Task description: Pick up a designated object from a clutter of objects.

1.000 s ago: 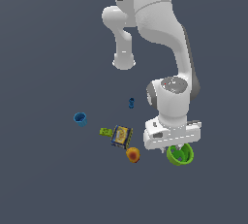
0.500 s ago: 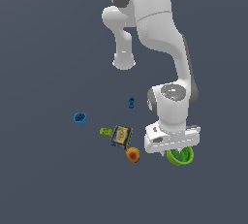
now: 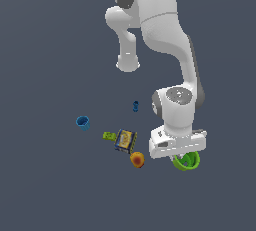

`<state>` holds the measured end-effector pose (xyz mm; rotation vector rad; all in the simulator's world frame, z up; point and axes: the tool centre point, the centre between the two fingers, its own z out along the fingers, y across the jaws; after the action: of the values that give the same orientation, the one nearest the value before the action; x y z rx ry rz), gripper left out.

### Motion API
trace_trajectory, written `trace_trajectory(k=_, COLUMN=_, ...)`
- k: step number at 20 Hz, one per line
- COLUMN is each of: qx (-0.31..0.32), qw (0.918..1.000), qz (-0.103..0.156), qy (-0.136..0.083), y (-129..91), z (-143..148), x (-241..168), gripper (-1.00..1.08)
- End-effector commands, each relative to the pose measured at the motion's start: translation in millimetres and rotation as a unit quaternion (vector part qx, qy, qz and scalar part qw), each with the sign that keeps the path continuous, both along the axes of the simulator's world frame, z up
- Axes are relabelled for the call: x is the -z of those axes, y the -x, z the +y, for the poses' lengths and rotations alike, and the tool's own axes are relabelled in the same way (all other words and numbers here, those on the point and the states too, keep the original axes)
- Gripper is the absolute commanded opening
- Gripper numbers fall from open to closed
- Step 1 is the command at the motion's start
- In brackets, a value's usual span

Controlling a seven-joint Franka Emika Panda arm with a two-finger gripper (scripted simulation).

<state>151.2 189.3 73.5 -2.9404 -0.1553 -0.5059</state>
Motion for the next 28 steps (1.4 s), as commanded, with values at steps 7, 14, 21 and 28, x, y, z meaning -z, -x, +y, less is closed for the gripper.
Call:
trace_trajectory(k=7, qx=0.000, qw=1.0000, qz=0.000, qy=0.000, y=3, z=-5, x=-4, gripper=-1.00)
trace_trajectory(k=14, qx=0.000, qw=1.0000, qz=0.000, qy=0.001, y=17, z=-22, x=-23, gripper=-1.00)
trace_trajectory(k=21, qx=-0.001, qw=1.0000, qz=-0.001, qy=0.001, y=41, z=-54, x=-56, gripper=-1.00)
trace_trajectory(k=28, qx=-0.001, qw=1.0000, qz=-0.001, qy=0.002, y=73, z=-96, x=-101, gripper=-1.00)
